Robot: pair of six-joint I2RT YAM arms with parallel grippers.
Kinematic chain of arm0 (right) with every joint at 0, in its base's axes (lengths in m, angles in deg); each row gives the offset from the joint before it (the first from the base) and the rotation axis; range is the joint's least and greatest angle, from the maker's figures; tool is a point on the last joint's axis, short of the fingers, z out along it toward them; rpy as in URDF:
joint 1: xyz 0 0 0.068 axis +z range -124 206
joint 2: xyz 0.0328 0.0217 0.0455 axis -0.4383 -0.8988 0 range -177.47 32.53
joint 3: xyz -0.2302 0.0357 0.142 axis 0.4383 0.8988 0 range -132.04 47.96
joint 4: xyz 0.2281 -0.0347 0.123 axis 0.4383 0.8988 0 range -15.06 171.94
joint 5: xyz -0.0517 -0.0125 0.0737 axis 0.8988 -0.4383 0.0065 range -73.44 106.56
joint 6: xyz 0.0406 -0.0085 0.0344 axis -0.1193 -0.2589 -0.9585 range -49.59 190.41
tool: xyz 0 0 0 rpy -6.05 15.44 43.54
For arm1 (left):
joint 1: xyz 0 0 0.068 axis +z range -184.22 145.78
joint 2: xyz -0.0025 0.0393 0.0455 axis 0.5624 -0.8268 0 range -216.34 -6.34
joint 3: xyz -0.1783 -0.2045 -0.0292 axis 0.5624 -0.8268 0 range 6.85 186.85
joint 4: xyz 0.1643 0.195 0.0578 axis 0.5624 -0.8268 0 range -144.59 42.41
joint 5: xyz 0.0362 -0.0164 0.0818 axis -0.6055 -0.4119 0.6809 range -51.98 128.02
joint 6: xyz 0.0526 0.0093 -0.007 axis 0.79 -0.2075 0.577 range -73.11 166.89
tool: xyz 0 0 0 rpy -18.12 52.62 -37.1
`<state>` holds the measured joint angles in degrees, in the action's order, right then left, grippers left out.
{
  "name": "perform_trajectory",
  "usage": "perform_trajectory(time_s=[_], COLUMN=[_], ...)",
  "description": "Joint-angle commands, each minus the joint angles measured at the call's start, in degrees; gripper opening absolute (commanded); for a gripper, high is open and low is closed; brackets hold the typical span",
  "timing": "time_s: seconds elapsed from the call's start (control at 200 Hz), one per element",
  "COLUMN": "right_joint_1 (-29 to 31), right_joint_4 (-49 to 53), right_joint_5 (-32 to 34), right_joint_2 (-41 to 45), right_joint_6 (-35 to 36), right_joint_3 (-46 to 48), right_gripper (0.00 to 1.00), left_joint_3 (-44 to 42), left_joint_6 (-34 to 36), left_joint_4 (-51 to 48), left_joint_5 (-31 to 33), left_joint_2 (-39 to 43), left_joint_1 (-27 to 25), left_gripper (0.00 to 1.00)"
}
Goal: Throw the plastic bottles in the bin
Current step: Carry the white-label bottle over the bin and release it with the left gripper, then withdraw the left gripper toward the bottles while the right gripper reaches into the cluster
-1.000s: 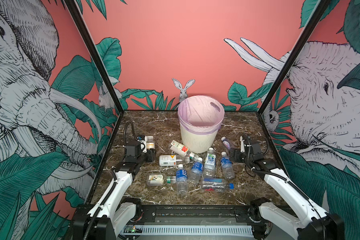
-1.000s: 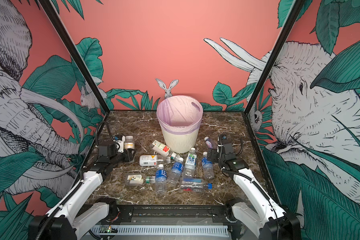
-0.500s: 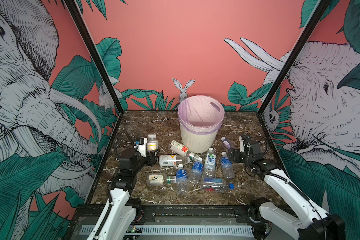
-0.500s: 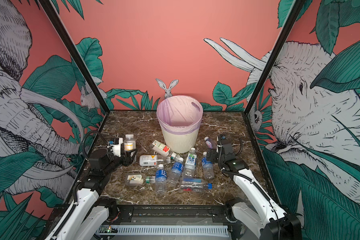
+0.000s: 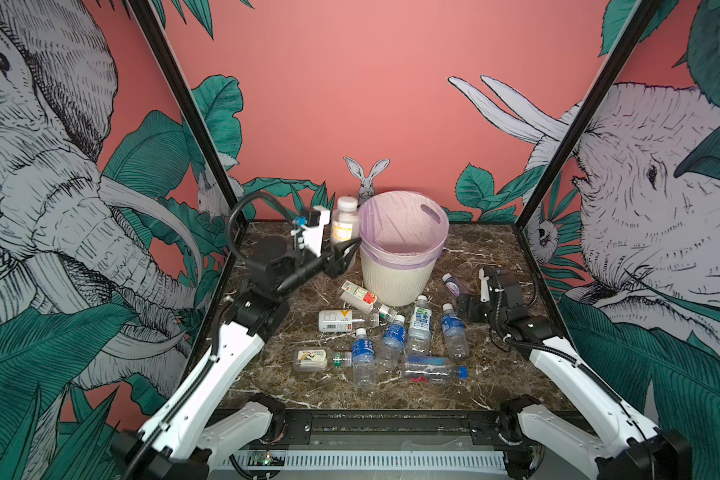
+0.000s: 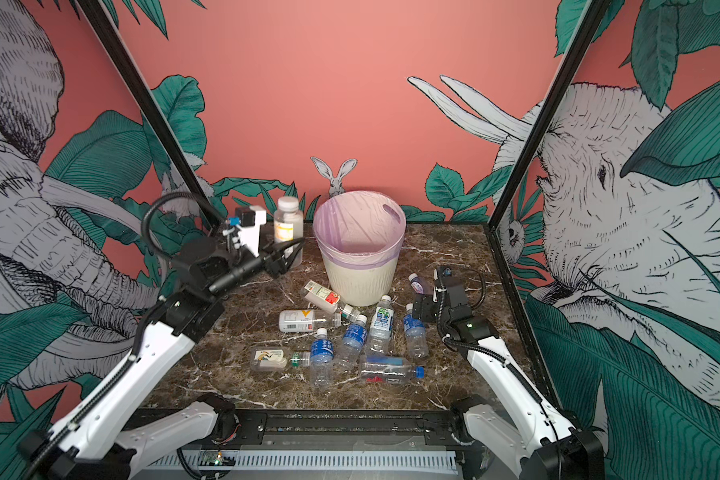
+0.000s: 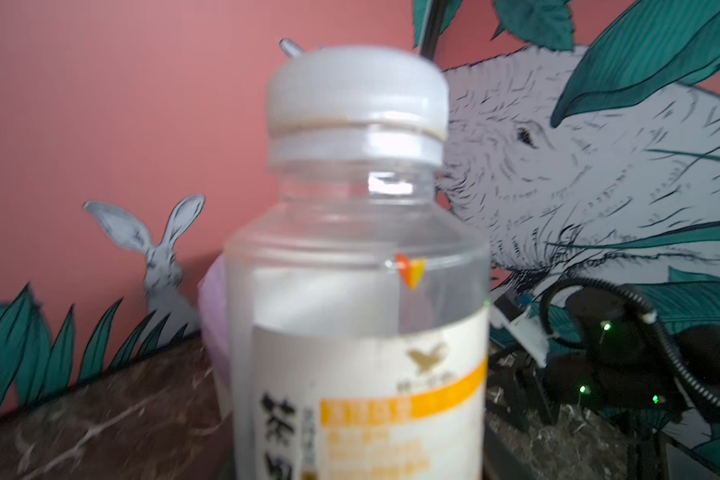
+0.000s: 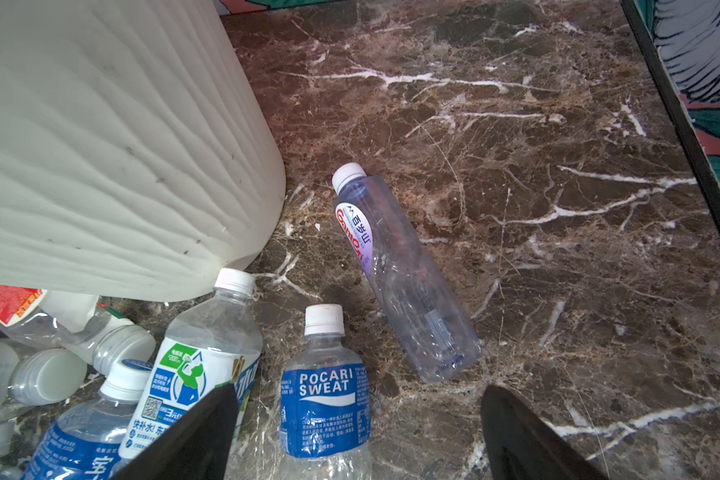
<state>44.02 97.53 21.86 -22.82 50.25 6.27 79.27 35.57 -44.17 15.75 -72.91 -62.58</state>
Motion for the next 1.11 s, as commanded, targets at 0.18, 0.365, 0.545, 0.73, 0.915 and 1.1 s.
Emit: perform_trajectory(time_s=[0.18,0.365,0.545,0.73,0.915,1.1], right_joint_1=[0.44,0.52,0.79,0.96,1.05,2.30], right_joint_4=[1.57,3.23,3.78,4.51,5.68,8.22], right_joint_5=[-0.11,-0.11,-0.38,-0.11,-0.26,-1.97], right_joint_2=[0.75,2.21,2.36,2.43,3.06,2.61], right_joint_6=[-1.30,-0.89,-0.58,-0.03,0.28,-0.79], right_joint_3=[-4.30,-5.25,-4.64,-4.03,-3.36,-3.75], right_gripper=[0.97,0.99,0.98,0.98,0.98,0.97], left_joint_3=[32.36,31.34,24.17,18.50,6.96,-2.79], left_joint_6=[-3.64,-1.03,-2.71,-0.17,5.84,8.90], left_joint_4=[-8.65,-9.98,-9.22,-13.70,-17.32,-24.63], left_joint_5=[-3.16,-1.12,-0.21,1.60,7.15,11.21], left_joint_2=[-26.49,-23.54,-17.61,-11.94,-2.81,5.37], left_joint_1=[0.11,0.50,1.49,3.22,3.22,3.18], left_gripper=[1.00,1.00,1.00,1.00,1.00,0.99])
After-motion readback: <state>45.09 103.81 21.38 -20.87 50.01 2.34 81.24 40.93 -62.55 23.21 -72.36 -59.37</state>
